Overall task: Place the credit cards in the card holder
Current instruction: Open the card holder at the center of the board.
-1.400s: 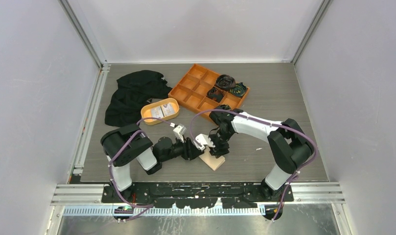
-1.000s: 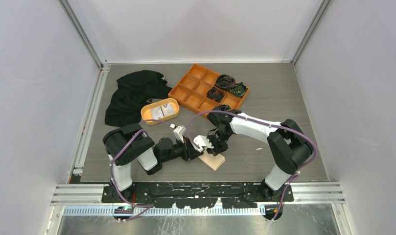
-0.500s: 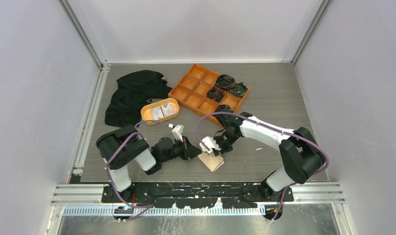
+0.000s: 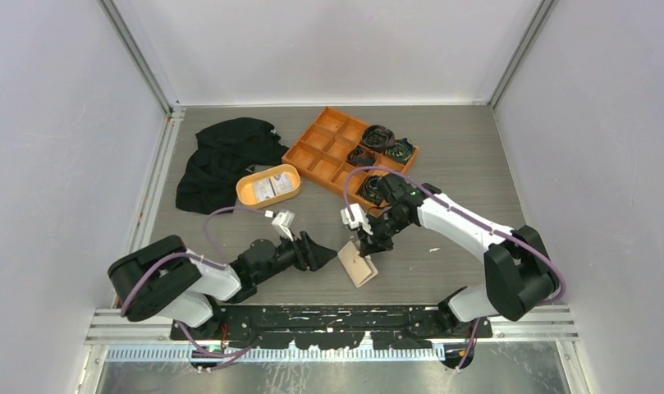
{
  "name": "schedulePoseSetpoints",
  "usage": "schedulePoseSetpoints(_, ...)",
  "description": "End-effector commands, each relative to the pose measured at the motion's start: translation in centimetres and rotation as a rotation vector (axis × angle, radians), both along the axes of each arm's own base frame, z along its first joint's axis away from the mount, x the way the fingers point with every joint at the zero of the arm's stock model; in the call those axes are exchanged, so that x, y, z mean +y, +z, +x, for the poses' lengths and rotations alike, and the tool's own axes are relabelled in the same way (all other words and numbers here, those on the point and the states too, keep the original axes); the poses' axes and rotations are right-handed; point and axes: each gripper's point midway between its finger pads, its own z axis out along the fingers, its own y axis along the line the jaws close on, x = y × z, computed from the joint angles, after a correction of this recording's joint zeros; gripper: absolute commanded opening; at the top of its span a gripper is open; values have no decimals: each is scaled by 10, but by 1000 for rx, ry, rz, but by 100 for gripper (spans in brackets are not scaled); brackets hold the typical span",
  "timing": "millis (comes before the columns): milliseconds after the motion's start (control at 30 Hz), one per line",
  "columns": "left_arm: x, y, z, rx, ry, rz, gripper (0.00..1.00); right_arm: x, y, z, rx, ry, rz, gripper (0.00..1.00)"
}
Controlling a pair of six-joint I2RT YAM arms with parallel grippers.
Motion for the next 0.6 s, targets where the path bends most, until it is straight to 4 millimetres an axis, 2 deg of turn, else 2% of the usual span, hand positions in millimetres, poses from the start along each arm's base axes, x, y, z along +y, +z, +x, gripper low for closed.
schedulePoseSetpoints(0,-7,-1,-11,19,40,56,72,24,40,20,33,-182,117,1)
schedulePoseSetpoints(133,-17,-2,-27,-3,48,75,73,27,38,34,65,-301,86,1)
schedulePoseSetpoints(367,-35,0,-36,5,31,23,83,33,30,34,94,-319,49,1)
schedulePoseSetpoints(567,-31,-1,-34,35,82,-55,89,32,30,33,92,-320,45,1)
